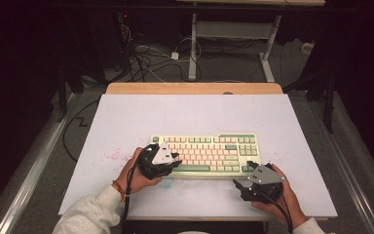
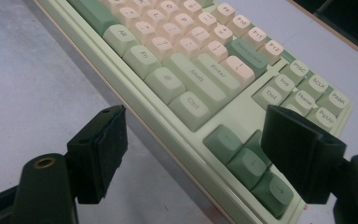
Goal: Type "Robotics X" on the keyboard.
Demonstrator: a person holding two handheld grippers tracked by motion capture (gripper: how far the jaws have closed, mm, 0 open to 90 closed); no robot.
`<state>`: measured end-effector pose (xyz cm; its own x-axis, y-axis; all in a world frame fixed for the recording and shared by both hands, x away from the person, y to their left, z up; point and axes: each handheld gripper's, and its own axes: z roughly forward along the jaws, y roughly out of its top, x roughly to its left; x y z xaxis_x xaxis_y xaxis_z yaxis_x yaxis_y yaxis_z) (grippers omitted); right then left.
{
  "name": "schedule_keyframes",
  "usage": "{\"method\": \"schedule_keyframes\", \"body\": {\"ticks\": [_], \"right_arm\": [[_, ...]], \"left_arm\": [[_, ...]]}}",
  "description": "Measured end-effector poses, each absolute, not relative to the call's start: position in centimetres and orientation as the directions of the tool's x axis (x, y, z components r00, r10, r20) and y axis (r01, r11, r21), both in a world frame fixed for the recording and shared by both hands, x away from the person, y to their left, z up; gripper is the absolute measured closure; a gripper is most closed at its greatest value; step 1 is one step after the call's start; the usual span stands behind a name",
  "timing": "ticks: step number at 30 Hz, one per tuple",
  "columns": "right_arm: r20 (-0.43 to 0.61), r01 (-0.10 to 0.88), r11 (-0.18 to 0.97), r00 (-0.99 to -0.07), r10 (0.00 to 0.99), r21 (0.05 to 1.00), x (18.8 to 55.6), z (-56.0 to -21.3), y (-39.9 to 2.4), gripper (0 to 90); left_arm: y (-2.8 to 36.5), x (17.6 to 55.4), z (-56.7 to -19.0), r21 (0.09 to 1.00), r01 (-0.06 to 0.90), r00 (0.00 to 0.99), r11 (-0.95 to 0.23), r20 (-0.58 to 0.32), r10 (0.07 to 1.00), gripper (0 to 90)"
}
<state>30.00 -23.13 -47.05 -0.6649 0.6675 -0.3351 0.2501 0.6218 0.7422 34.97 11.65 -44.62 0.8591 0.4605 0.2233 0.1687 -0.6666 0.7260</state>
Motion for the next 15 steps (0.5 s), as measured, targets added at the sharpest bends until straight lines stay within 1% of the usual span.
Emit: {"method": "schedule_keyframes", "body": {"ticks": [2,4,6,9,10,15], "right_arm": [[-0.333,0.253,0.618,-0.662,0.671,0.744,30.0,-47.0,-23.2,23.0],[-0.33,0.253,0.616,-0.662,0.673,0.746,30.0,-47.0,-23.2,23.0],[-0.332,0.252,0.616,-0.661,0.673,0.747,30.1,-47.0,-23.2,23.0],[-0.324,0.256,0.606,-0.658,0.68,0.753,30.1,-46.9,-23.3,22.8],[-0.318,0.256,0.6,-0.659,0.682,0.758,30.1,-46.9,-23.3,22.7],[-0.305,0.26,0.582,-0.652,0.695,0.77,30.2,-46.7,-23.5,22.4]], "left_arm": [[12.0,34.9,-44.5,0.732,0.163,0.855,-0.661,0.229,0.465,59.0],[12.3,34.7,-44.5,0.738,0.158,0.835,-0.657,0.256,0.488,51.3],[12.6,34.7,-44.6,0.742,0.161,0.825,-0.651,0.26,0.501,46.2],[13.0,34.7,-44.7,0.738,0.172,0.794,-0.653,0.289,0.536,33.9],[13.2,34.7,-44.8,0.74,0.171,0.785,-0.651,0.297,0.544,31.1],[14.2,34.5,-45.1,0.749,0.171,0.777,-0.64,0.298,0.555,24.3]]}}
